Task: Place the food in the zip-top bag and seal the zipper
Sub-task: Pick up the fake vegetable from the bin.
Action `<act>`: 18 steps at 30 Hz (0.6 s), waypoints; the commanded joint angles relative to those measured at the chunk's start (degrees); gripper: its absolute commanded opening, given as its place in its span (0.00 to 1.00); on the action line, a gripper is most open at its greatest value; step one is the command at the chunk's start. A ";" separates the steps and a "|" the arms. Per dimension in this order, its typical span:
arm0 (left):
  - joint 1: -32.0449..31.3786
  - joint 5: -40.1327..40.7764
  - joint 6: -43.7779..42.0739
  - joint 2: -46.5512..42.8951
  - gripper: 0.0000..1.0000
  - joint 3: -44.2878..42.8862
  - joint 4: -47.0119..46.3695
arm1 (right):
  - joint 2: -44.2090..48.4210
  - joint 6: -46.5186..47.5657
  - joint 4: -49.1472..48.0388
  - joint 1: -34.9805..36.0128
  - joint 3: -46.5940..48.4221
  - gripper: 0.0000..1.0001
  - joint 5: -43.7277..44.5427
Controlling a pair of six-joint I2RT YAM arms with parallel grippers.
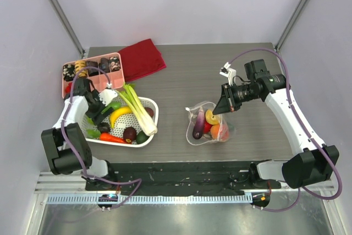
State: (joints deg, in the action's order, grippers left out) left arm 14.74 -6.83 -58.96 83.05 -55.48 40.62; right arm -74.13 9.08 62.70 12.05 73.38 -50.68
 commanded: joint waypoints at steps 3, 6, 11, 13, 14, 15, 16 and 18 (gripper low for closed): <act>0.29 2.87 0.68 2.91 0.87 1.87 -0.98 | 0.74 -0.29 -1.35 0.34 0.97 0.01 -0.92; 0.37 2.96 0.78 4.58 0.81 1.70 -1.51 | 0.65 -0.29 -1.44 0.34 0.97 0.01 -0.92; 0.29 1.22 1.92 5.46 0.68 -0.23 0.15 | 0.74 -0.29 -1.26 0.34 1.15 0.01 -0.74; 0.20 -0.54 3.23 3.19 0.59 -2.86 3.13 | 0.74 -0.29 -1.26 0.25 1.41 0.01 -0.65; 0.02 -2.64 3.85 2.22 0.56 -4.09 4.63 | 0.83 -0.29 -1.17 0.25 1.41 0.01 -0.57; -0.15 -4.23 4.55 -0.23 0.51 -7.59 8.38 | 0.65 -0.29 -1.26 0.25 1.41 0.01 -0.56; -0.59 -5.55 5.77 -1.47 0.48 -9.27 10.16 | 0.65 -0.29 -1.26 0.34 1.41 0.01 -0.65; -1.55 -10.03 7.27 -4.97 0.44 -15.14 15.33 | 0.57 -0.38 -1.52 0.25 1.15 0.01 -0.74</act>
State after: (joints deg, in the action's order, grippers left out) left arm 14.44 -8.27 -55.37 86.56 -60.20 47.16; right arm -74.13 9.06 62.63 12.05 73.38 -50.65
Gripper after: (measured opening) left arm 0.735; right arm 0.023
